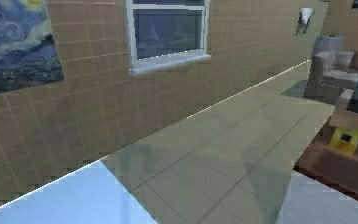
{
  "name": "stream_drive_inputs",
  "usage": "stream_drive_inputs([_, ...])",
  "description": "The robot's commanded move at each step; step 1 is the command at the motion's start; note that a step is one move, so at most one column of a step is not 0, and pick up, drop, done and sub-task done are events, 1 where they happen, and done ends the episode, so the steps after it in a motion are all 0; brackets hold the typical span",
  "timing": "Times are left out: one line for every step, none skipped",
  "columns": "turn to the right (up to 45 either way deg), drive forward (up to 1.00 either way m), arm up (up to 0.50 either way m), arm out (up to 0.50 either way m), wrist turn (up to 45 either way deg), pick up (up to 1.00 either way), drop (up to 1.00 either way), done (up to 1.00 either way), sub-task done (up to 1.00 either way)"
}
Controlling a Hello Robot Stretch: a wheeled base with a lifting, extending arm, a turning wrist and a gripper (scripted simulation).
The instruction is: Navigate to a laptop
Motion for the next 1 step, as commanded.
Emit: stream_drive_inputs([0.0,1.0,0.0,0.0,0.0,0.0,0.0,0.0,0.0])
